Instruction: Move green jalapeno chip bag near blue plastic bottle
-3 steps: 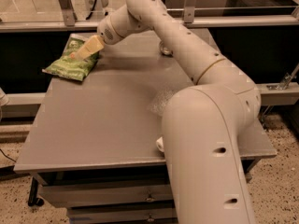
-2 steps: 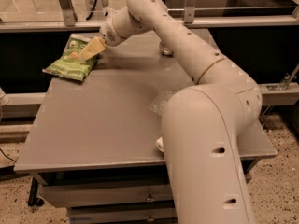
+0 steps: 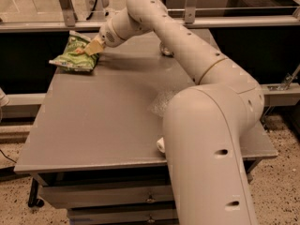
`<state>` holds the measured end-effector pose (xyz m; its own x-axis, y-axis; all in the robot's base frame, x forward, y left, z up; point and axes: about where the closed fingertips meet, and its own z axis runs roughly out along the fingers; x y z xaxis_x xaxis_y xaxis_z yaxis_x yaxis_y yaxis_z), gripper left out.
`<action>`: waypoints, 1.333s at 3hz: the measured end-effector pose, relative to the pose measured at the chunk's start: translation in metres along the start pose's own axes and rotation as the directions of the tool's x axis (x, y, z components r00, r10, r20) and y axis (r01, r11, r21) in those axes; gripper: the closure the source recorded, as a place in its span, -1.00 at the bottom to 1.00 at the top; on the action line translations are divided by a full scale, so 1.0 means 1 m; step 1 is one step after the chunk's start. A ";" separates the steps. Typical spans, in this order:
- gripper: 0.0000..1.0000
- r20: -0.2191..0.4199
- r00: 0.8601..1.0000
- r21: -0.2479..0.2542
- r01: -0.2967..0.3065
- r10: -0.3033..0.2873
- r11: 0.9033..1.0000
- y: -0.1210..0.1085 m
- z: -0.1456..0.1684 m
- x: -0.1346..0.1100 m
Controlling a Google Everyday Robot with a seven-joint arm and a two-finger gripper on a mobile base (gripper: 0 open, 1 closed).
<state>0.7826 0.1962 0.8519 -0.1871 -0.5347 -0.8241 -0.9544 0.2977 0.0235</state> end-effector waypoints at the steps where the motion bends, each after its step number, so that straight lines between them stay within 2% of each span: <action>1: 0.74 0.010 1.000 0.014 -0.002 0.002 1.000 0.000 -0.007 -0.001; 2: 1.00 0.034 0.999 0.051 0.011 -0.012 0.999 -0.001 -0.029 -0.008; 3: 1.00 0.053 0.998 0.101 0.016 -0.022 0.995 -0.002 -0.067 -0.007; 4: 1.00 0.078 0.997 0.147 0.011 -0.023 0.989 0.006 -0.118 0.002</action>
Offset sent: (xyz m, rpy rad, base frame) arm -0.0098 -0.0465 0.0524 0.0408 -0.1070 -0.0780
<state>0.7492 0.1041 0.9173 -0.1464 -0.4777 -0.8662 -0.9120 0.4044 -0.0690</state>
